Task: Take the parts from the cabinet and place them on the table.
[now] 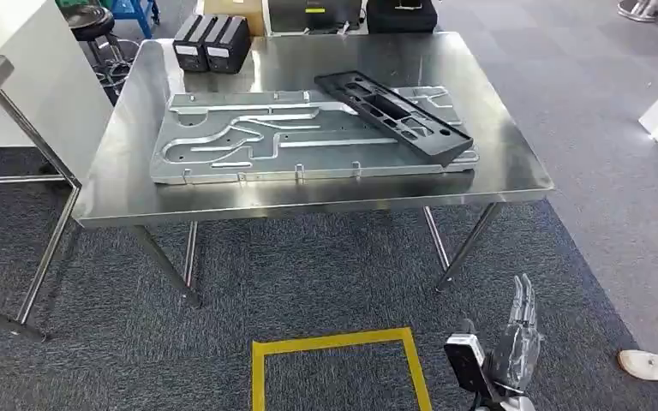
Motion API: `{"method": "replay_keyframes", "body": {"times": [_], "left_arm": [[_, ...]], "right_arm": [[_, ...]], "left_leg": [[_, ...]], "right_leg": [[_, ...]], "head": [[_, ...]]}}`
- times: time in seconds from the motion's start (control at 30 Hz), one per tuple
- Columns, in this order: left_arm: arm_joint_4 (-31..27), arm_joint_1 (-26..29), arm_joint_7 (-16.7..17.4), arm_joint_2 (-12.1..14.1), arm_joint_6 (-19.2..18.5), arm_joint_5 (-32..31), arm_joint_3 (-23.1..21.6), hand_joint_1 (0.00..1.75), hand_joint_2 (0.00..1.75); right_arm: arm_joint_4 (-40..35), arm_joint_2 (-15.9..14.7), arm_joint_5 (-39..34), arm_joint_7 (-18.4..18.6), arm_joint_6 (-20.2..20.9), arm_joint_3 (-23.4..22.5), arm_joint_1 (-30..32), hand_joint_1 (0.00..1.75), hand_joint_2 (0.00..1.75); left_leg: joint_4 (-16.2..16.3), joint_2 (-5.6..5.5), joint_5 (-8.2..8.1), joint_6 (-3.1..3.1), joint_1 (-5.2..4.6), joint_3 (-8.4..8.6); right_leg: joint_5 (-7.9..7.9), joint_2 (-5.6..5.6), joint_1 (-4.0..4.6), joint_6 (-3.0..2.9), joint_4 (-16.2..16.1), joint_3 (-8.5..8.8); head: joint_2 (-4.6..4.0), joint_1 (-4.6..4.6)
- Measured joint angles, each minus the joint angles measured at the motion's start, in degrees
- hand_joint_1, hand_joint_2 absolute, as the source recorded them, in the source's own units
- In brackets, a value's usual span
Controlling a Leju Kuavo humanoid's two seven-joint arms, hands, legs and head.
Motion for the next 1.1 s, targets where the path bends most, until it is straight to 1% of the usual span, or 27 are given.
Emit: {"method": "replay_keyframes", "body": {"times": [0.03, 0.1, 0.13, 0.17, 0.2, 0.23, 0.27, 0.33, 0.37, 0.4, 0.43, 0.47, 0.5, 0.53, 0.57, 0.6, 0.67, 0.7, 0.73, 0.77, 0.87, 0.9, 0.93, 1.0, 1.03, 1.07, 1.1], "left_arm": [[-0.02, 0.01, 0.04, 0.0, 0.04, 0.0, 0.0, 0.0, 0.0], [-0.02, -0.02, 0.17, 0.0, 0.13, 0.0, 0.0, 0.0, 0.0], [-0.02, -0.05, 0.31, 0.0, 0.13, 0.0, -0.02, 0.0, 0.0], [-0.02, -0.02, 0.41, 0.0, 0.13, 0.0, -0.04, 0.0, 0.0], [-0.02, -0.03, 0.5, 0.0, 0.11, 0.0, -0.11, 0.0, 0.0], [-0.02, 0.04, 0.52, 0.0, 0.09, 0.0, -0.15, 0.0, 0.0], [-0.02, 0.06, 0.52, 0.02, 0.02, 0.0, -0.18, 0.0, 0.0], [-0.02, -0.11, 0.52, 0.02, -0.04, 0.0, -0.35, 0.0, 0.0], [0.0, -0.03, 0.48, 0.02, -0.02, 0.0, -0.48, 0.0, 0.0], [-0.02, 0.0, 0.42, 0.09, -0.02, 0.0, -0.52, 0.0, 0.0], [-0.02, 0.07, 0.31, 0.13, -0.02, 0.0, -0.59, 0.0, 0.0], [-0.02, 0.1, 0.31, 0.2, -0.02, 0.0, -0.65, 0.0, 0.0], [-0.02, 0.11, 0.28, 0.24, -0.04, 0.0, -0.68, 0.0, 0.0], [-0.02, 0.09, 0.28, 0.24, -0.07, 0.0, -0.7, 0.0, 0.0], [-0.02, 0.1, 0.28, 0.24, -0.11, 0.0, -0.72, 0.0, 0.0], [-0.02, 0.11, 0.31, 0.26, -0.24, 0.0, -0.74, 0.0, 0.0], [-0.02, -0.03, 0.44, 0.42, -0.46, 0.0, -1.03, 0.0, 0.0], [-0.02, -0.24, 0.57, 0.44, -0.63, 0.0, -1.22, 0.0, 0.0], [-0.09, -0.5, 0.7, 0.48, -0.74, 0.0, -1.49, 0.0, 0.0], [-0.11, -0.62, 0.94, 0.5, -0.98, 0.0, -1.86, 0.0, 0.0], [-0.11, -0.48, 1.22, 0.44, -1.22, 0.0, -2.12, 0.0, 0.0], [-0.09, -0.58, 1.31, 0.33, -1.22, 0.0, -2.14, 0.0, 0.0], [-0.11, -0.59, 1.33, 0.41, -1.22, 0.0, -2.14, 0.0, 0.0], [-0.11, -0.54, 1.33, 0.44, -1.2, 0.0, -2.14, 0.0, 0.0], [-0.11, -0.52, 1.33, 0.39, -1.18, 0.0, -2.14, 0.0, 0.0], [-0.11, -0.52, 1.36, 0.39, -1.18, 0.0, -2.14, 0.0, 0.0], [-0.11, -0.51, 1.4, 0.39, -1.24, 0.0, -2.19, 0.0, 0.0]], "right_arm": [[5.09, 0.07, -0.5, 0.11, 0.09, -1.77, -1.51, 0.0, 0.0], [16.01, 0.06, -0.43, 2.37, 1.1, -5.03, -4.55, 0.0, 0.0], [21.27, 0.04, -0.41, 4.39, 2.34, -6.53, -5.43, 0.0, 0.0], [26.01, 0.04, -0.26, 6.35, 3.75, -7.62, -6.41, 0.0, 0.0], [30.09, -0.13, -0.26, 7.97, 4.97, -8.43, -7.59, 0.0, 0.0], [34.12, -0.26, -0.28, 9.59, 6.63, -9.3, -8.65, 0.0, 0.0], [37.26, -0.24, -0.48, 11.29, 8.64, -9.99, -9.47, 0.0, 0.0], [42.72, -0.13, -0.33, 16.64, 14.15, -11.33, -10.18, 0.0, 0.0], [45.12, 0.12, 0.23, 19.59, 16.84, -11.77, -10.4, 0.0, 0.0], [46.88, 0.26, 0.92, 21.46, 18.31, -11.86, -10.65, 0.0, 0.0], [48.09, 0.42, 1.43, 22.56, 19.13, -11.88, -10.78, 0.0, 0.0], [49.23, 0.57, 1.89, 23.35, 19.72, -11.88, -10.95, 0.0, 0.0], [50.29, 0.79, 2.17, 23.92, 19.96, -11.9, -11.12, 0.0, 0.0], [51.23, 0.83, 2.45, 24.57, 20.02, -11.91, -11.33, 0.0, 0.0], [52.14, 0.92, 2.76, 25.25, 20.31, -11.91, -11.48, 0.0, 0.0], [52.89, 0.94, 2.98, 26.66, 21.19, -11.91, -11.63, 0.0, 0.0], [53.88, 1.11, 3.24, 29.28, 23.2, -11.91, -11.65, 0.0, 0.0], [54.32, 1.14, 3.09, 30.94, 25.05, -11.91, -11.69, 0.0, 0.0], [54.6, 1.2, 2.73, 32.16, 26.8, -11.93, -11.52, 0.0, 0.0], [55.06, 1.27, 2.65, 33.37, 27.93, -12.06, -11.3, 0.0, 0.0], [56.13, 1.25, 2.58, 35.98, 28.87, -12.32, -10.13, 0.0, 0.0], [56.37, 1.22, 2.61, 36.33, 28.85, -12.45, -9.71, 0.0, 0.0], [56.59, 1.22, 2.58, 36.94, 28.83, -12.76, -9.29, 0.0, 0.0], [56.81, 1.14, 2.58, 37.05, 28.85, -13.11, -8.71, 0.0, 0.0], [56.9, 1.11, 2.61, 37.18, 28.87, -13.15, -8.66, 0.0, 0.0], [57.03, 1.11, 2.67, 37.82, 28.94, -13.17, -8.69, 0.0, 0.0], [57.2, 1.11, 2.71, 38.47, 28.96, -13.17, -8.71, 0.0, 0.0]], "left_leg": [[0.13, 0.23, 0.71, 0.01, -0.12, -1.0], [0.31, 0.38, 2.01, -0.02, -0.31, -2.91], [0.43, 0.31, 2.76, -0.09, -0.48, -3.94], [0.45, 0.17, 3.4, -0.19, -0.59, -4.8], [0.56, 0.17, 3.92, -0.36, -0.57, -5.11], [0.62, 0.18, 4.31, -0.75, -0.84, -5.37], [0.54, 0.35, 4.9, -1.12, -0.71, -5.51], [0.24, 0.38, 5.81, -1.8, -0.32, -5.59], [0.24, 0.21, 6.1, -2.21, -0.57, -5.82], [1.25, -0.06, 4.18, -2.33, -0.19, -6.37], [3.93, -0.11, 0.49, -2.48, -0.15, -7.39], [8.5, -0.11, -3.54, -2.68, -0.01, -8.82], [12.82, -0.11, -6.32, -2.88, 0.03, -9.79], [16.31, -0.1, -7.57, -3.08, 0.08, -10.26], [18.26, -0.1, -6.67, -3.24, 0.14, -9.97], [17.95, -0.1, -4.28, -3.35, 0.21, -8.73], [11.84, -0.11, -0.05, -3.44, 0.33, -3.44], [6.53, -0.24, -0.83, -3.33, 0.46, 0.62], [1.23, -0.36, -3.6, -3.23, 0.11, 3.93], [-0.22, -0.42, -4.56, -2.52, 0.01, 4.26], [-0.08, -0.32, -3.14, -1.22, -0.11, 3.24], [-0.06, 0.07, -2.37, -0.78, 0.1, 2.53], [-0.05, 0.09, -1.66, -0.41, 0.1, 1.72], [0.04, 0.16, -0.23, -0.14, 0.0, -0.16], [0.12, 0.25, 0.52, -0.15, -0.04, -1.19], [0.21, 0.29, 1.23, -0.27, -0.07, -2.17], [0.35, 0.38, 1.93, -0.35, -0.07, -3.02]], "right_leg": [[-0.34, -0.02, -0.02, 0.06, 3.35, -0.39], [3.12, -0.02, -0.01, -0.18, 3.59, 1.76], [5.16, -0.01, 0.03, -0.55, 0.69, 4.52], [5.98, 0.02, 0.23, -1.17, -4.08, 8.38], [4.55, 0.02, 0.69, -1.97, -9.81, 12.92], [2.43, -0.12, 1.01, -2.41, -15.02, 15.87], [2.13, -0.09, 1.08, -2.32, -15.8, 16.18], [2.85, -0.09, 1.55, -2.82, -15.8, 15.74], [3.79, -0.22, 1.15, -3.21, -16.5, 15.36], [4.55, -0.64, 1.05, -3.58, -16.66, 14.81], [5.21, -0.58, 1.03, -4.19, -16.56, 13.86], [5.9, -0.51, 1.08, -4.21, -16.38, 12.77], [6.53, -0.5, 1.15, -4.21, -16.18, 11.83], [7.16, -0.54, 1.16, -4.17, -15.98, 10.81], [7.83, -0.6, 1.17, -4.08, -15.7, 9.65], [8.48, -0.64, 1.13, -3.92, -15.33, 8.41], [9.54, -0.65, 0.97, -3.48, -14.21, 5.98], [9.97, -0.63, 0.97, -3.2, -13.41, 5.09], [10.28, -0.5, 1.21, -2.83, -12.76, 4.34], [10.62, -0.61, 1.21, -2.47, -12.54, 4.24], [12.38, -0.68, 1.0, -1.43, -12.88, 4.11], [10.78, -0.3, 0.68, -1.06, -12.29, 3.67], [7.09, -0.07, 0.6, -0.68, -10.33, 2.87], [-0.22, -0.04, 0.37, -0.08, -2.64, 1.13], [-1.98, -0.04, 0.35, 0.19, 1.11, 0.68], [-1.58, -0.04, 0.34, 0.31, 3.44, 0.86], [0.15, -0.05, 0.32, 0.32, 4.04, 1.73]], "head": [[0.0, 0.0], [0.0, 0.0], [0.0, 0.0], [0.0, 0.0], [0.0, 0.0], [0.0, 0.0], [0.0, 0.0], [0.0, 0.0], [0.0, 0.02], [0.0, 0.0], [0.0, -0.02], [0.0, 0.0], [0.0, -0.02], [0.0, -0.02], [0.0, 0.0], [0.0, 0.0], [0.0, -0.02], [0.0, -0.02], [0.0, -0.02], [0.0, -0.02], [0.0, 0.0], [0.0, 0.0], [0.0, 0.0], [0.0, 0.0], [0.0, 0.0], [0.0, 0.0], [0.0, 0.0]]}}
